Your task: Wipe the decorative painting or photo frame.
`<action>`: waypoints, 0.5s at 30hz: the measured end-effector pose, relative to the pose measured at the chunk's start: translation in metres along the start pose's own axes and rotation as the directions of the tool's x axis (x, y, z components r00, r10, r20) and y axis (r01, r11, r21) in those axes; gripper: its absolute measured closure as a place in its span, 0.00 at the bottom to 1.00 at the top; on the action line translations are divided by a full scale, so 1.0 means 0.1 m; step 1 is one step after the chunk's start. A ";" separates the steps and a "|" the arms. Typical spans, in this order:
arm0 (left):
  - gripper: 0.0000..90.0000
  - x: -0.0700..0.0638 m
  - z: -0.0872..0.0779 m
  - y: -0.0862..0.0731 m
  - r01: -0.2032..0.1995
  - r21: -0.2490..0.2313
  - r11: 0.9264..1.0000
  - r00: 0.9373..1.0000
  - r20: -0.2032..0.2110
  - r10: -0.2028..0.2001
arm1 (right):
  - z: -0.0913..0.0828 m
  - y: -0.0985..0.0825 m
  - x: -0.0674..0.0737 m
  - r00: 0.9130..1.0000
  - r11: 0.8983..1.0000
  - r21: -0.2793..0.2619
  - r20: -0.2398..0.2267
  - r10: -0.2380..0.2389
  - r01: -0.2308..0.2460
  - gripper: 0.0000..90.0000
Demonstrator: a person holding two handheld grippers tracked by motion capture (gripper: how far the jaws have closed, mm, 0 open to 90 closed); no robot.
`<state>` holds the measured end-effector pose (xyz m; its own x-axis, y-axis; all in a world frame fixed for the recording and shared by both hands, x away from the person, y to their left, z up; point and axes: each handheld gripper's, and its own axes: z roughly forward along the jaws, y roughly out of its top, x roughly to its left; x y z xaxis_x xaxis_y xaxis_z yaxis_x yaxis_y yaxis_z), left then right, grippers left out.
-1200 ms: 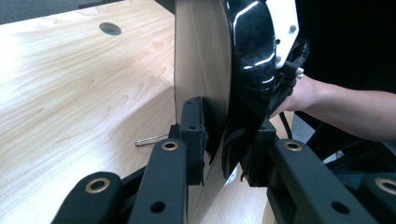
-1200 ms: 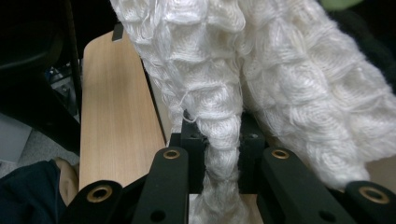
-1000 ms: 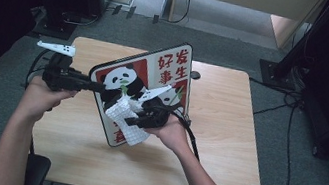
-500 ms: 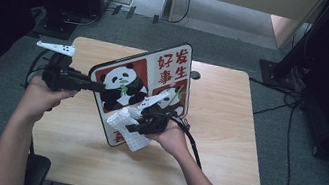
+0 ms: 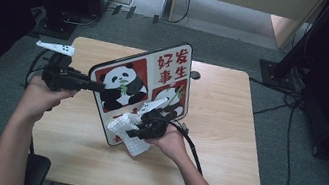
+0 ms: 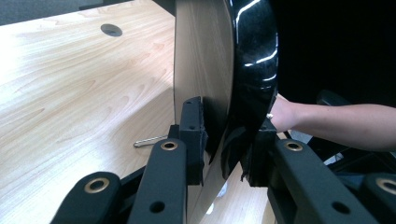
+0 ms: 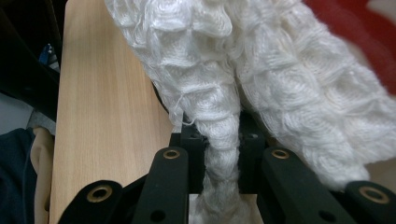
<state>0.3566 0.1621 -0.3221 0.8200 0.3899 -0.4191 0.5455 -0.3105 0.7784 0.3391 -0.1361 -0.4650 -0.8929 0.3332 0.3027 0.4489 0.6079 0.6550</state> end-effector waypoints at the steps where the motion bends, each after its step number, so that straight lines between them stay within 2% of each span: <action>1: 0.82 0.00 0.00 0.00 0.000 0.000 1.000 1.000 0.000 0.000 | 0.01 -0.01 0.00 1.000 1.000 0.002 -0.003 0.005 -0.004 0.87; 15: 0.82 0.00 0.00 0.00 0.003 -0.001 1.000 1.000 0.002 -0.003 | 0.12 -0.15 -0.05 0.999 0.999 0.012 -0.028 0.039 -0.039 0.87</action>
<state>0.3568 0.1624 -0.3223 0.8185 0.3890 -0.4227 0.5482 -0.3088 0.7773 0.3370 -0.1380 -0.4845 -0.8753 0.3361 0.3475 0.4835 0.6032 0.6344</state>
